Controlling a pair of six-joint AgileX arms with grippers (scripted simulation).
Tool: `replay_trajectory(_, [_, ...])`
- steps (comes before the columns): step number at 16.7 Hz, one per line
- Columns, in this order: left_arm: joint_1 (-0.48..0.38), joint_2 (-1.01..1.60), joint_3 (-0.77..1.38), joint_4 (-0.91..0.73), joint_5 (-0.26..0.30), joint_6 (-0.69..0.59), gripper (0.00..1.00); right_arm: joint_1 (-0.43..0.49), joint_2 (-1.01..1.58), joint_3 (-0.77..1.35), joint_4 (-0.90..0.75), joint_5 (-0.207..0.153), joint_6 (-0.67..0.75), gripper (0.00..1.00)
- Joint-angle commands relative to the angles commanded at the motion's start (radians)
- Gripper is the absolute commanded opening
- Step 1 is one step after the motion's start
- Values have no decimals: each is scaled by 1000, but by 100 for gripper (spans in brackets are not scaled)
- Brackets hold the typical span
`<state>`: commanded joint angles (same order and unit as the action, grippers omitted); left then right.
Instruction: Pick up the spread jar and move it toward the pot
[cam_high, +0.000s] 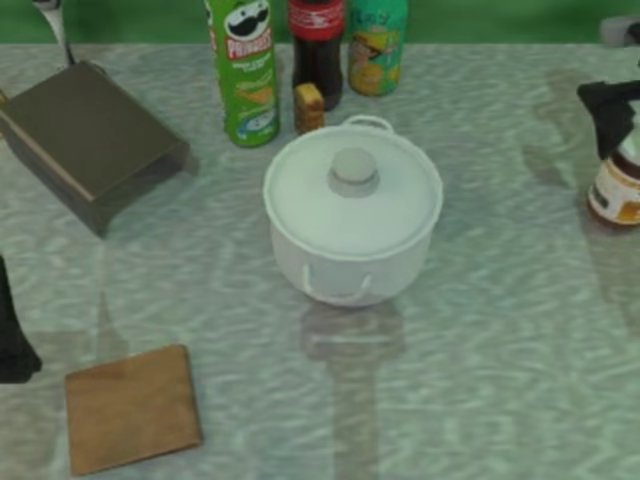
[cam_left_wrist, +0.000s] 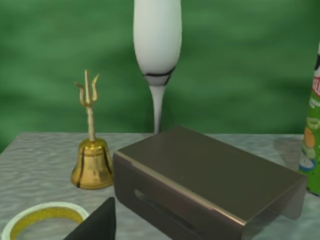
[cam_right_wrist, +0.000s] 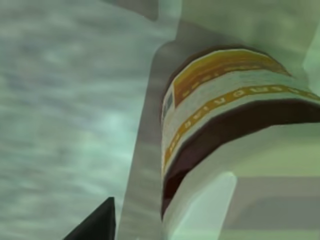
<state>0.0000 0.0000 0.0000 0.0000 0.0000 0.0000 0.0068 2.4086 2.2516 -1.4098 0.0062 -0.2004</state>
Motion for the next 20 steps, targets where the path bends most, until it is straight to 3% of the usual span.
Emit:
replay_trajectory(5, [0,0,0,0,0,0,100,2,-1,-155,152,0,3,100])
replay_trajectory(9, [0,0,0,0,0,0,100,2,0,-163,160,0,3,100])
replay_trajectory(20, [0,0,0,0,0,0,100,2,0,-163,160,0,3,17])
